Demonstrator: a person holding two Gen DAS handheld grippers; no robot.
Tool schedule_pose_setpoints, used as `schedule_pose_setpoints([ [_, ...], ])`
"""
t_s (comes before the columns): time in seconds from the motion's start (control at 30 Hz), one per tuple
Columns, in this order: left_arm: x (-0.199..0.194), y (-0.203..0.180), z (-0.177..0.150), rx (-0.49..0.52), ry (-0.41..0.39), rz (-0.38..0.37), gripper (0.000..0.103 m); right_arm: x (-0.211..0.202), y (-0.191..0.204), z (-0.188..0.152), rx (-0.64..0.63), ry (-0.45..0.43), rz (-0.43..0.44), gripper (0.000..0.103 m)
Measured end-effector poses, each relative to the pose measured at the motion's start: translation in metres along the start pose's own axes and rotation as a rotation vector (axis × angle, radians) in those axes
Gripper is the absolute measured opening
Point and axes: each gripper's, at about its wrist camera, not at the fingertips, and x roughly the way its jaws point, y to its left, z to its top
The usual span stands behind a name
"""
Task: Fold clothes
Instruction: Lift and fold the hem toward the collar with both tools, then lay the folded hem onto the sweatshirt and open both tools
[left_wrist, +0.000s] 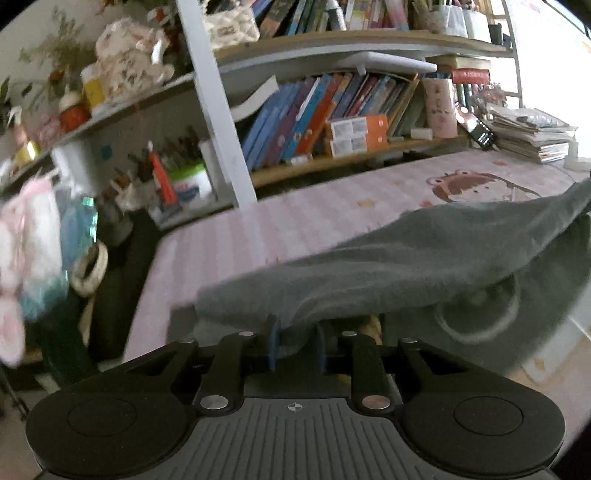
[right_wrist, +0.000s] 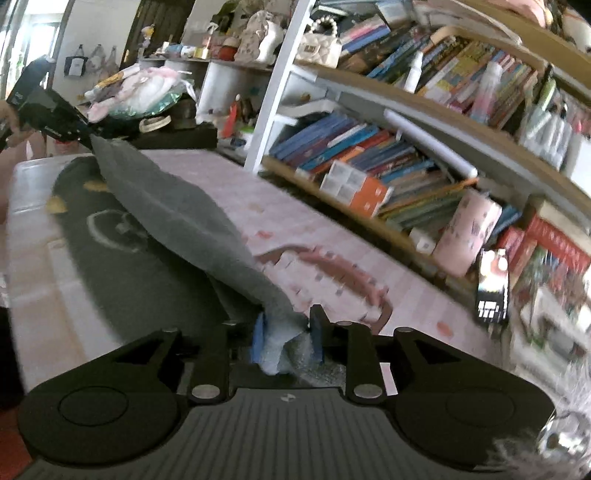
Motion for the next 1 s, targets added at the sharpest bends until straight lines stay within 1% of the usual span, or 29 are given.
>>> schedule_pose_setpoints([
  [0.07, -0.008, 0.002, -0.013, -0.049, -0.007, -0.012, 0.024, -0.007, 0.011, -0.012, 0.042, 0.042, 0.027, 0.027],
  [0.13, -0.017, 0.004, -0.024, -0.114, -0.031, -0.020, 0.025, -0.009, 0.020, -0.021, 0.062, 0.089, 0.039, 0.028],
  [0.2, -0.028, 0.006, -0.033, -0.182, -0.061, -0.022, 0.028, -0.013, 0.025, -0.027, 0.097, 0.118, 0.038, 0.028],
  [0.23, -0.033, 0.007, -0.038, -0.217, -0.079, -0.024, 0.029, -0.015, 0.027, -0.029, 0.126, 0.125, 0.035, 0.029],
  [0.27, -0.038, 0.009, -0.042, -0.261, -0.098, -0.031, 0.034, -0.018, 0.026, -0.030, 0.166, 0.128, 0.035, 0.031],
  [0.3, -0.042, 0.011, -0.046, -0.305, -0.117, -0.038, 0.039, -0.020, 0.023, -0.031, 0.224, 0.123, 0.031, 0.034],
  [0.33, -0.046, 0.013, -0.050, -0.349, -0.135, -0.045, 0.042, -0.023, 0.020, -0.032, 0.292, 0.114, 0.025, 0.039],
  [0.37, -0.049, 0.016, -0.055, -0.414, -0.156, -0.056, 0.046, -0.025, 0.015, -0.034, 0.365, 0.106, 0.021, 0.042],
  [0.4, -0.049, 0.019, -0.059, -0.468, -0.169, -0.069, 0.047, -0.027, 0.010, -0.036, 0.449, 0.102, 0.023, 0.044],
  [0.5, -0.049, 0.028, -0.070, -0.622, -0.198, -0.095, 0.047, -0.032, -0.005, -0.046, 0.711, 0.085, 0.046, 0.048],
  [0.57, -0.046, 0.032, -0.075, -0.704, -0.202, -0.111, 0.047, -0.034, -0.011, -0.055, 0.869, 0.050, 0.102, 0.050],
  [0.63, -0.041, 0.034, -0.078, -0.784, -0.212, -0.148, 0.046, -0.033, -0.016, -0.064, 1.028, 0.014, 0.159, 0.052],
  [0.7, -0.034, 0.037, -0.078, -0.844, -0.232, -0.182, 0.047, -0.024, -0.022, -0.072, 1.148, 0.003, 0.182, 0.052],
  [0.77, -0.023, 0.045, -0.080, -0.942, -0.222, -0.171, 0.046, -0.014, -0.027, -0.080, 1.260, -0.005, 0.201, 0.051],
  [0.8, -0.016, 0.051, -0.083, -0.993, -0.202, -0.158, 0.046, -0.009, -0.029, -0.082, 1.292, 0.001, 0.196, 0.050],
  [0.87, -0.003, 0.062, -0.088, -1.097, -0.162, -0.131, 0.044, -0.002, -0.031, -0.086, 1.317, 0.004, 0.183, 0.048],
  [0.9, 0.002, 0.066, -0.091, -1.127, -0.151, -0.117, 0.044, 0.000, -0.032, -0.088, 1.328, -0.002, 0.181, 0.046],
  [0.97, 0.010, 0.072, -0.094, -1.157, -0.141, -0.079, 0.044, 0.005, -0.035, -0.092, 1.349, -0.014, 0.176, 0.044],
  [1.0, 0.014, 0.075, -0.096, -1.183, -0.138, -0.070, 0.042, 0.007, -0.036, -0.094, 1.360, -0.020, 0.174, 0.040],
])
